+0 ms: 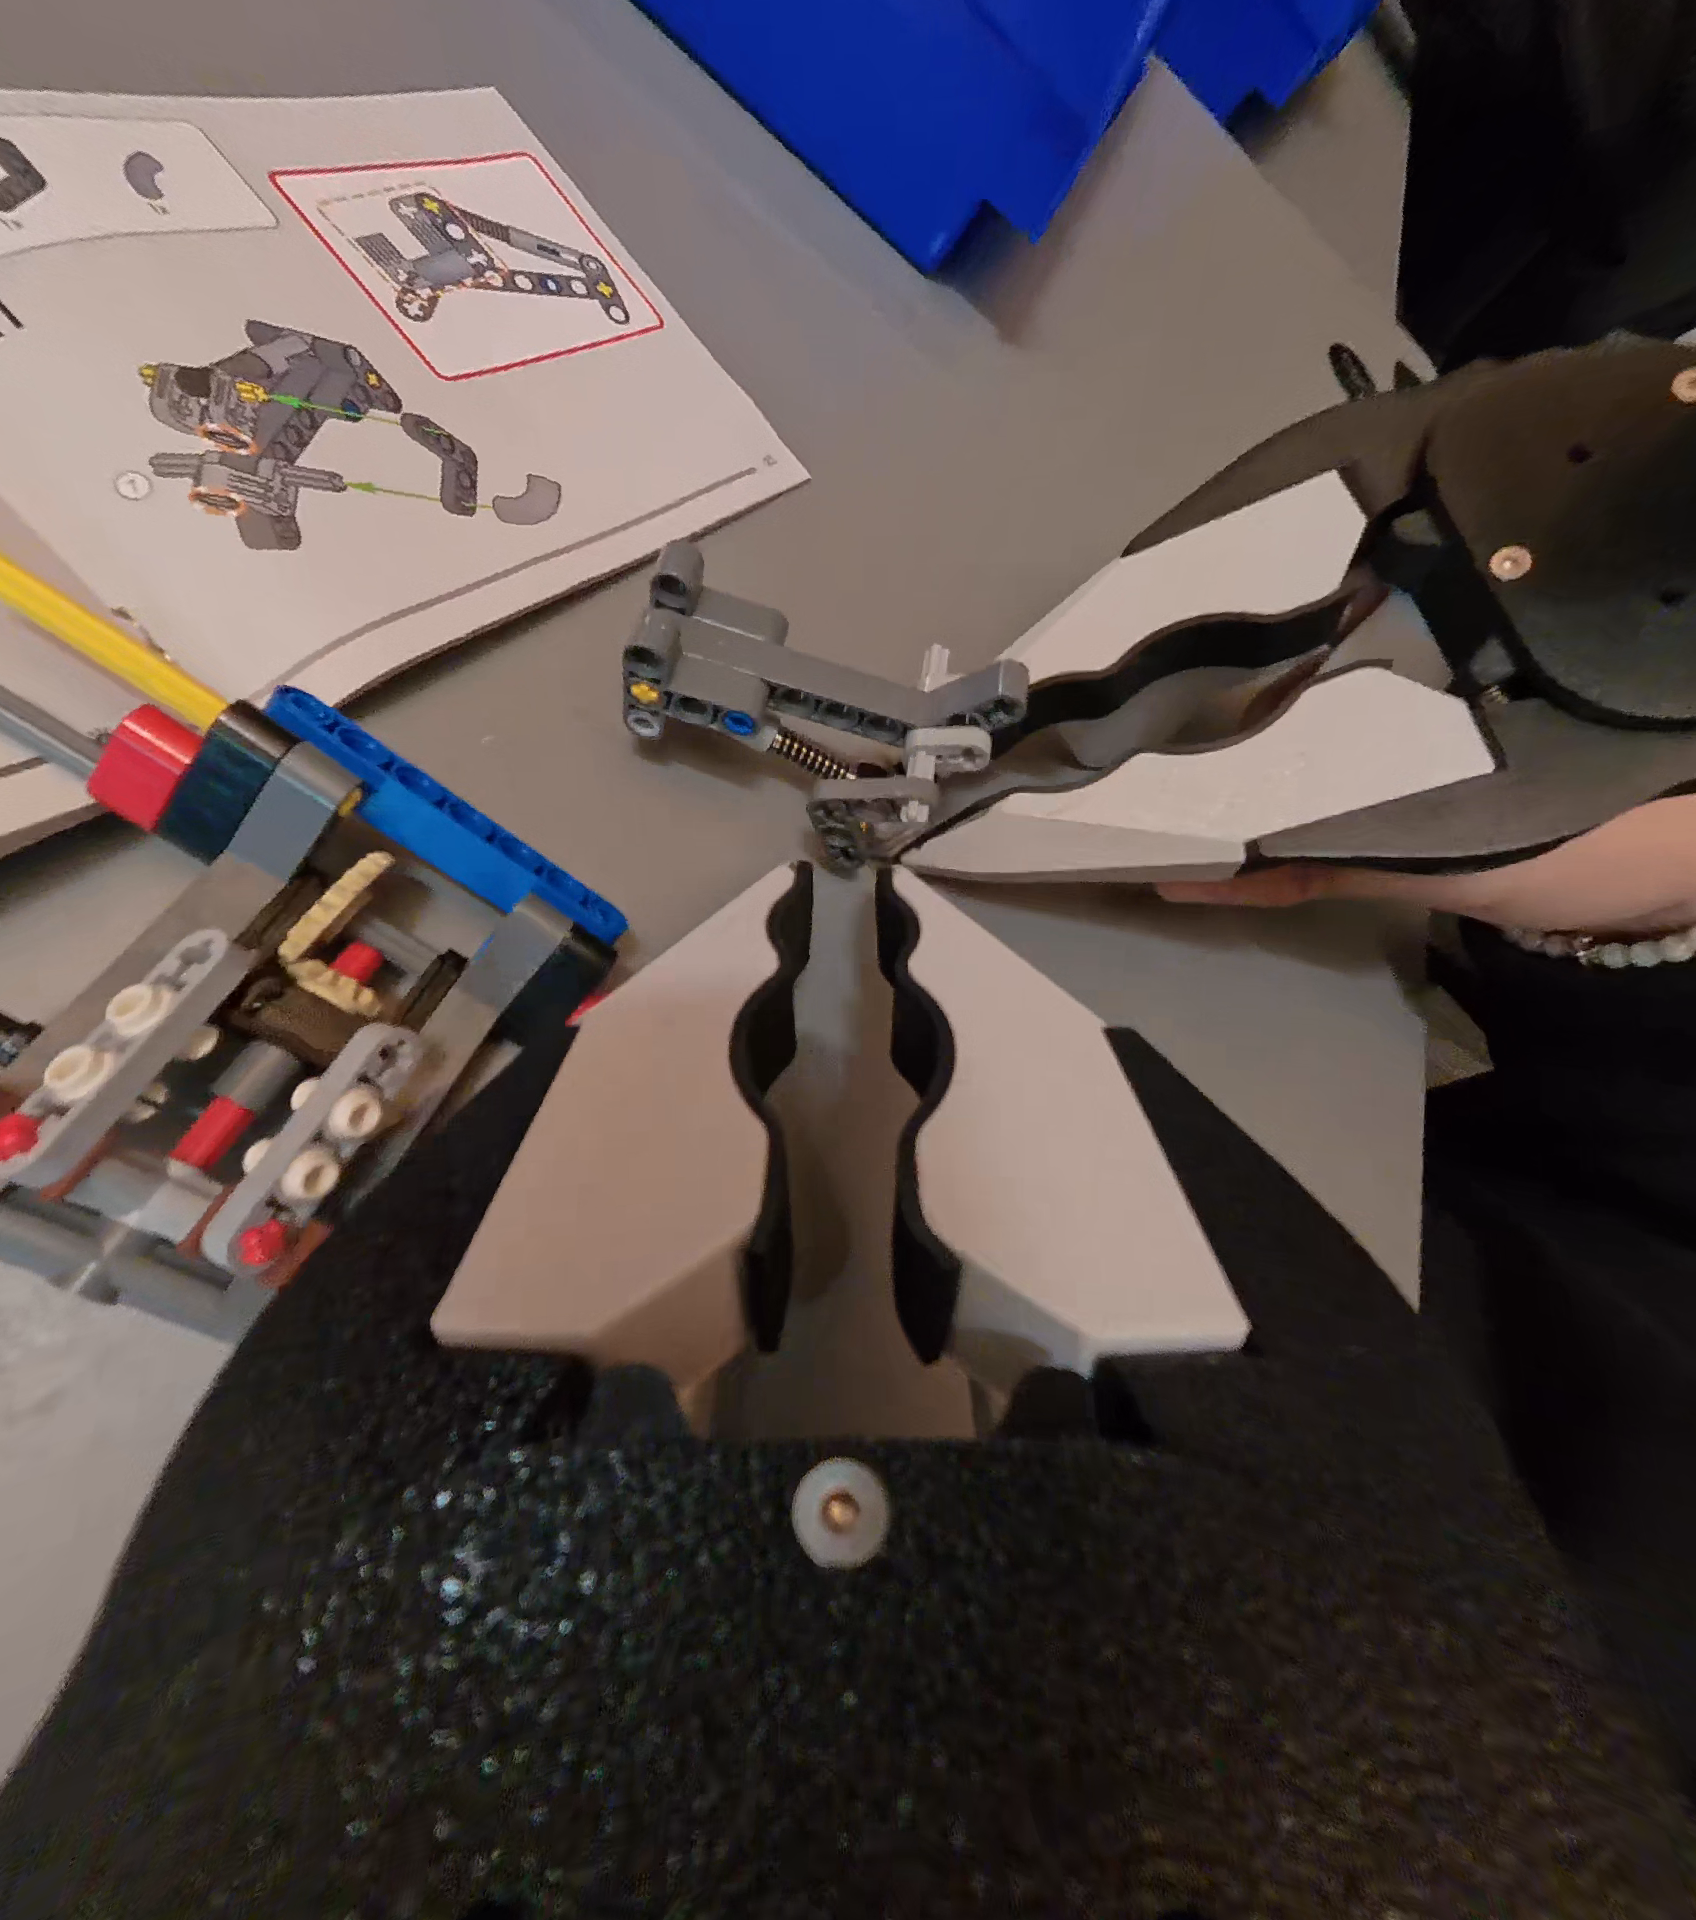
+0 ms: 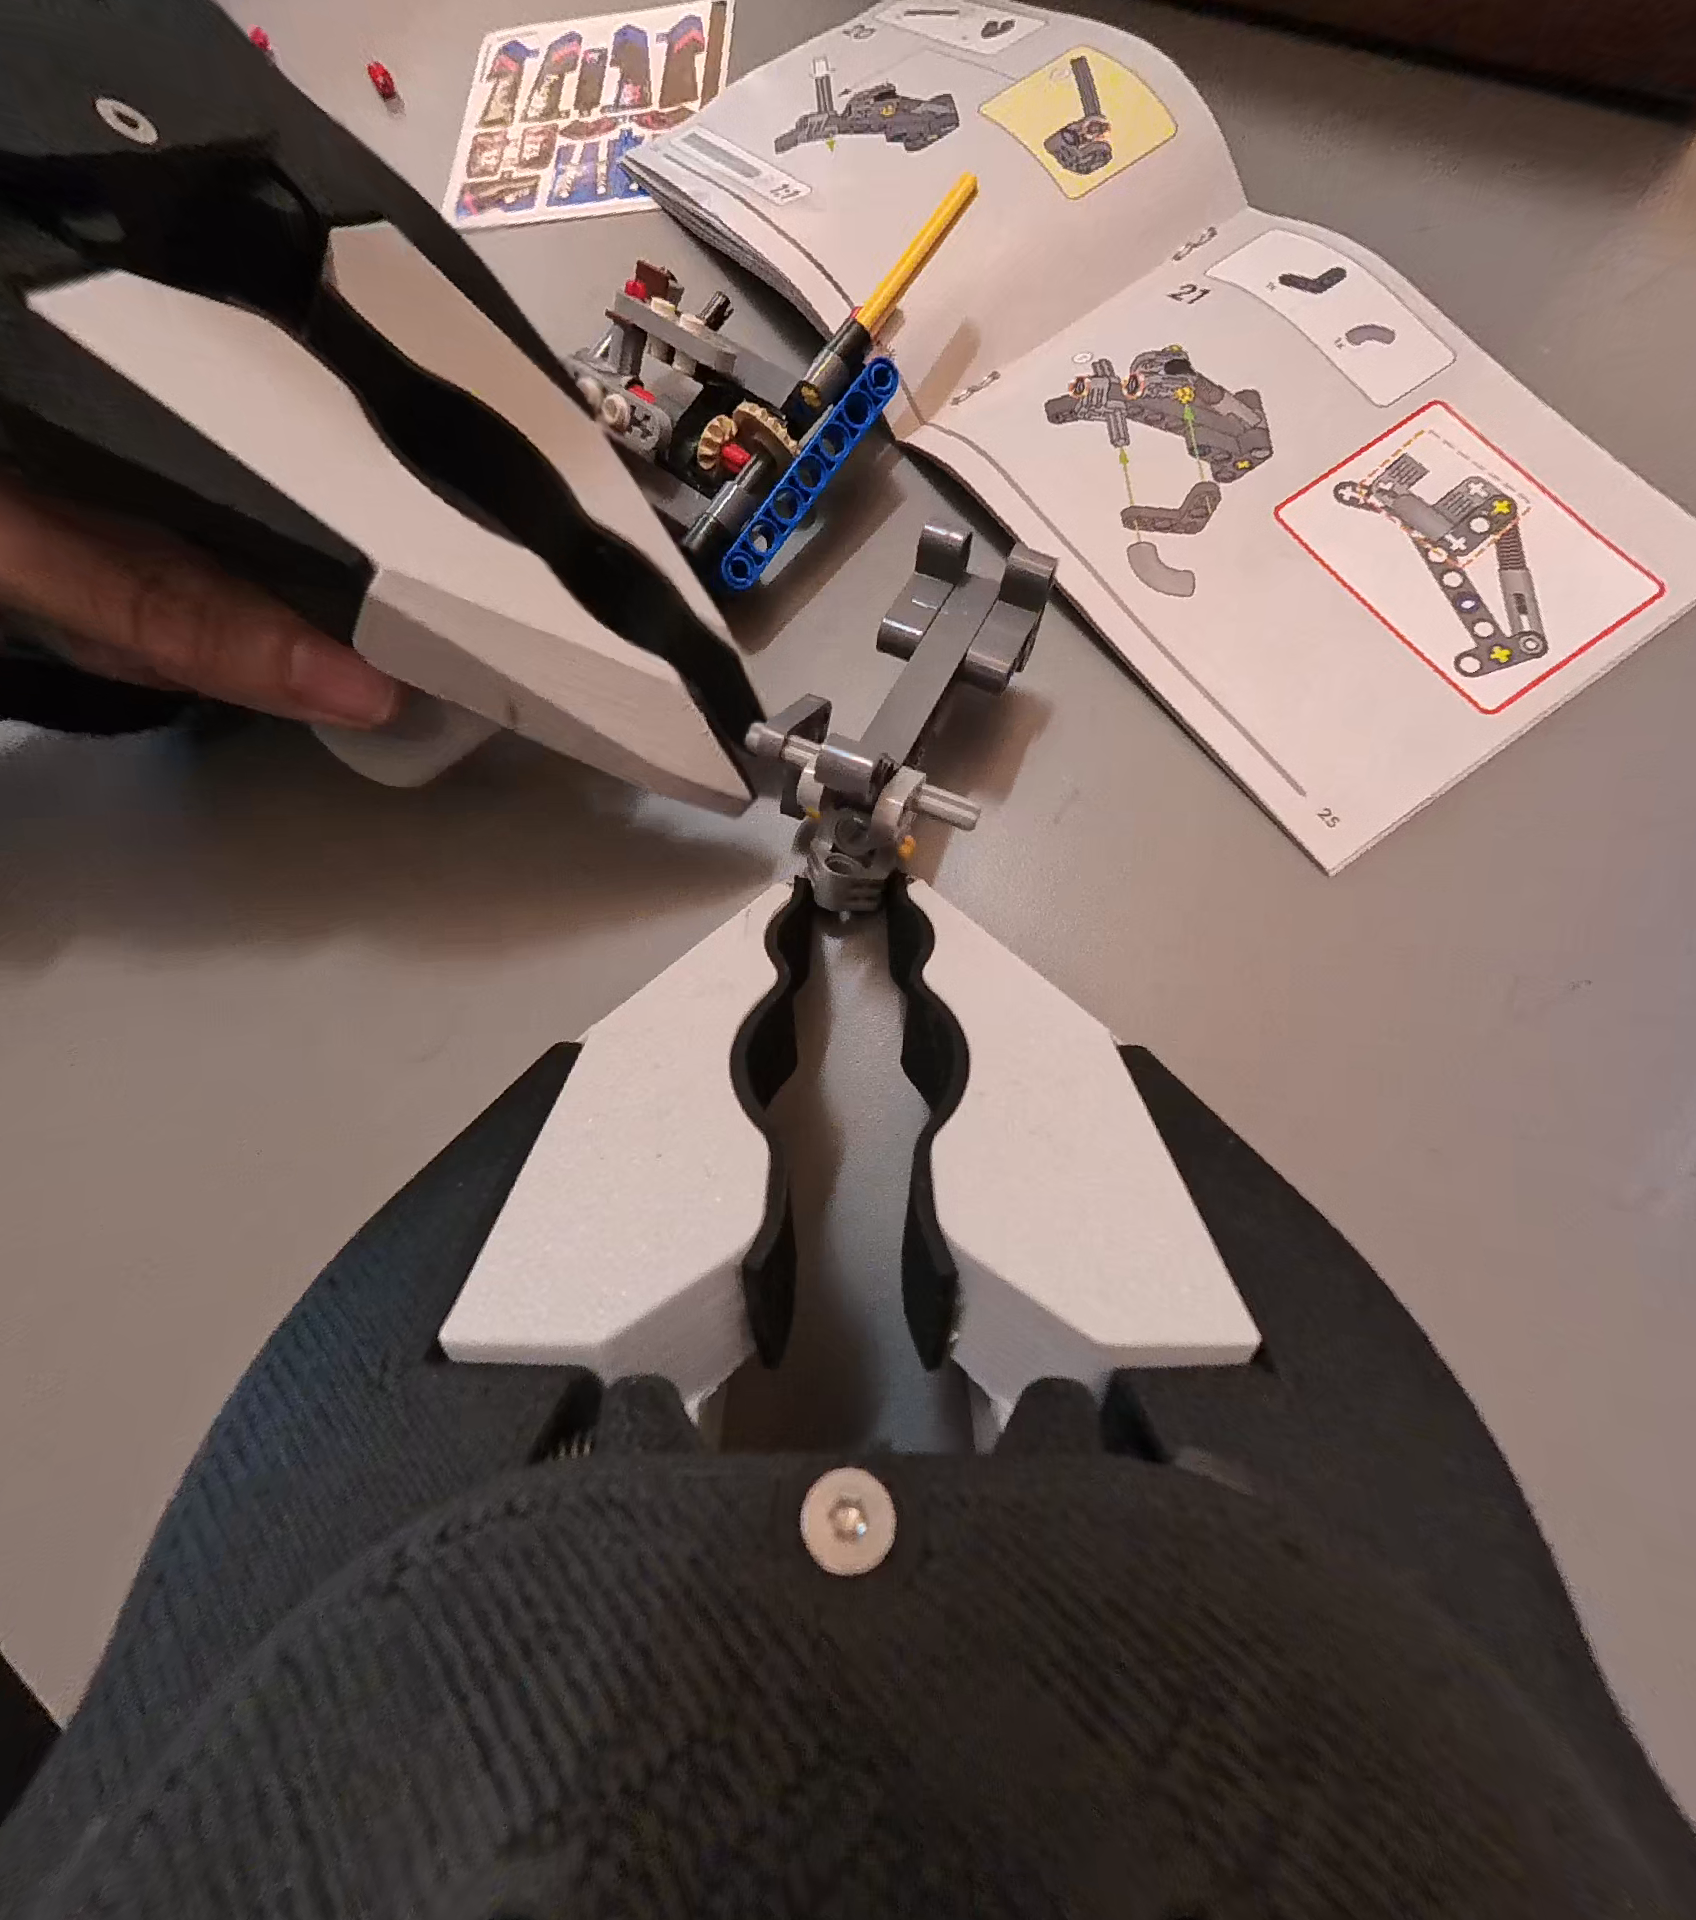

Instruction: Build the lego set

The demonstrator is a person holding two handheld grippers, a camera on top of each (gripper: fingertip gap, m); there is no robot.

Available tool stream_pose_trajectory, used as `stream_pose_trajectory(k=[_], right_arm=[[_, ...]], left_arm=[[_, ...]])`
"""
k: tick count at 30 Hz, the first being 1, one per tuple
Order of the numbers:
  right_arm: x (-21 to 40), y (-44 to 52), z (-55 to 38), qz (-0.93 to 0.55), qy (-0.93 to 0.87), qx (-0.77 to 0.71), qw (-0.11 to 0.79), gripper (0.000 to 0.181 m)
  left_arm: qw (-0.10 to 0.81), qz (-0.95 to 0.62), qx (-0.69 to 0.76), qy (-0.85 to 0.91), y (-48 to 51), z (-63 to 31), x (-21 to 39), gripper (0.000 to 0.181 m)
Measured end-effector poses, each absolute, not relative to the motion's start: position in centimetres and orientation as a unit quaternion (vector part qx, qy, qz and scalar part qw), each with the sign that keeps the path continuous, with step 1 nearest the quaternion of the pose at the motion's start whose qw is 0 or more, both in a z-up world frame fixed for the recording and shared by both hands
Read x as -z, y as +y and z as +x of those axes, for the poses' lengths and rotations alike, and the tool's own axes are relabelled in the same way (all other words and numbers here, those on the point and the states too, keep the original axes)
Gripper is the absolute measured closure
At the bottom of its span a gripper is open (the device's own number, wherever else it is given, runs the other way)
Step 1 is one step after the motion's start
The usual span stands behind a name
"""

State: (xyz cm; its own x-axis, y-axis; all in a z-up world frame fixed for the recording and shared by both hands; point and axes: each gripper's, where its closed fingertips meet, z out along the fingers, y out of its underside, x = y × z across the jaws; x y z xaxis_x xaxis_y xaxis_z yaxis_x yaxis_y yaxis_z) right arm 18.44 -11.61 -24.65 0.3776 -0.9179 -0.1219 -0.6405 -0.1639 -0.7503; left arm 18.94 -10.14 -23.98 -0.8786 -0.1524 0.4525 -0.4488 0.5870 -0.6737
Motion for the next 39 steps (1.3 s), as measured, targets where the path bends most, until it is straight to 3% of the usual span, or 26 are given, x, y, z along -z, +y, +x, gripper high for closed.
stream_pose_trajectory(k=[13,18,21,28,39], right_arm=[[24.5,-11.6,18.4,-0.734,0.531,0.169,0.389,0.168],[24.3,-12.1,18.6,-0.723,0.541,0.186,0.388,0.147],[24.4,-11.8,18.5,-0.734,0.53,0.19,0.379,0.144],[24.6,-11.8,19.3,-0.724,0.548,0.201,0.369,0.161],[24.7,-11.9,19.3,-0.73,0.541,0.188,0.372,0.164]], left_arm=[[0.219,0.205,-0.431,-0.851,-10.9,18.8,24.1,0.176],[0.236,0.228,-0.434,-0.839,-10.9,19.0,24.0,0.177],[0.249,0.243,-0.432,-0.832,-11.0,19.1,24.0,0.177],[0.262,0.253,-0.43,-0.826,-11.4,18.7,24.0,0.177],[0.248,0.253,-0.425,-0.833,-11.4,18.7,24.3,0.177]])
